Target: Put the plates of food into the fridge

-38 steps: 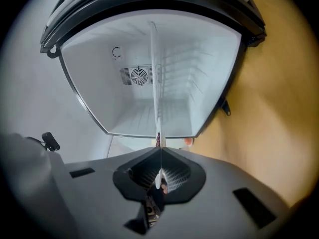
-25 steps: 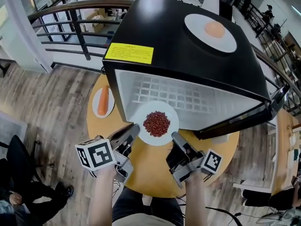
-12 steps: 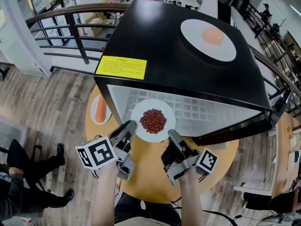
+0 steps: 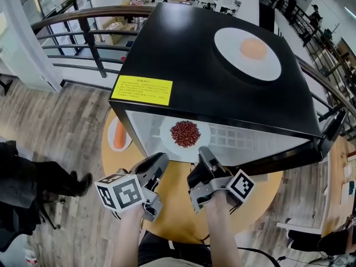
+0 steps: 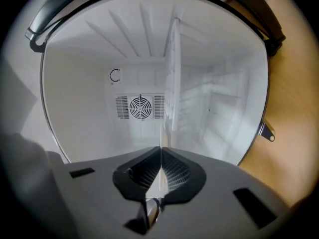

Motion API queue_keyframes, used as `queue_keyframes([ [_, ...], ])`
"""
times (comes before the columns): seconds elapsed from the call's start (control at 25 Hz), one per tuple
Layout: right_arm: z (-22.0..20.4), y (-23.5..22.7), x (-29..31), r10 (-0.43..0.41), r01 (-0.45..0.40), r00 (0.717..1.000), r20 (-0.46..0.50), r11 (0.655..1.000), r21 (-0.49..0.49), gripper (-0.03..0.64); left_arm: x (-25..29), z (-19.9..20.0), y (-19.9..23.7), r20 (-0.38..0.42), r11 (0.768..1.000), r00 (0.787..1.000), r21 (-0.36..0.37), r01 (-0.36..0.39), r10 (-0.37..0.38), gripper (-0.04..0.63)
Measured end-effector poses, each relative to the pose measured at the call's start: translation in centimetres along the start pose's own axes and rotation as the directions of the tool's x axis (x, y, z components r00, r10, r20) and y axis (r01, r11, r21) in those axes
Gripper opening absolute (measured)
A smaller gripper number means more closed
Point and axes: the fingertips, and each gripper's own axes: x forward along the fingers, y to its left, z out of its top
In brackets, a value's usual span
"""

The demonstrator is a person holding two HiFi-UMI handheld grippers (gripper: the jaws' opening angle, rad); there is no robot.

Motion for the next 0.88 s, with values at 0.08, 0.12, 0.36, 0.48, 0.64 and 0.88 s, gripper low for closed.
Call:
queue_keyframes([
  [0.08, -0.3, 0.0, 0.8, -0.035, 0.035, 0.998, 0.047, 0.999, -0.005, 0.018, -0.6, -0.3, 0.0, -0.011, 1.000, 1.000, 0.003, 0.003, -0.003, 0.041],
  [0.12, -0.5, 0.1, 1.2, -0.052, 0.053, 0.996, 0.067, 0.998, -0.013, 0.018, -0.9, -0.3, 0.1, -0.014, 1.000, 1.000, -0.001, 0.005, -0.005, 0.041],
  [0.36, -1.6, 0.6, 3.5, -0.155, 0.161, 0.980, 0.127, 0.986, -0.037, 0.018, -2.6, -0.7, 1.0, 0.000, 1.000, 1.000, -0.022, -0.008, 0.008, 0.041],
  [0.48, -1.9, 0.7, 4.6, -0.209, 0.217, 0.967, 0.148, 0.975, -0.039, 0.018, -3.4, -0.6, 1.3, 0.015, 1.000, 1.000, -0.021, -0.012, 0.013, 0.041],
  [0.64, -2.2, 1.0, 4.7, -0.266, 0.285, 0.954, 0.140, 0.949, -0.134, 0.028, -4.3, -0.6, 1.6, 0.036, 1.000, 0.999, 0.000, -0.031, 0.031, 0.041],
  [0.88, -2.0, 1.9, 3.0, -0.271, 0.335, 0.939, 0.213, 0.862, -0.381, 0.137, -5.2, 0.3, 2.1, 0.098, 0.986, 0.989, 0.118, -0.121, 0.110, 0.041],
])
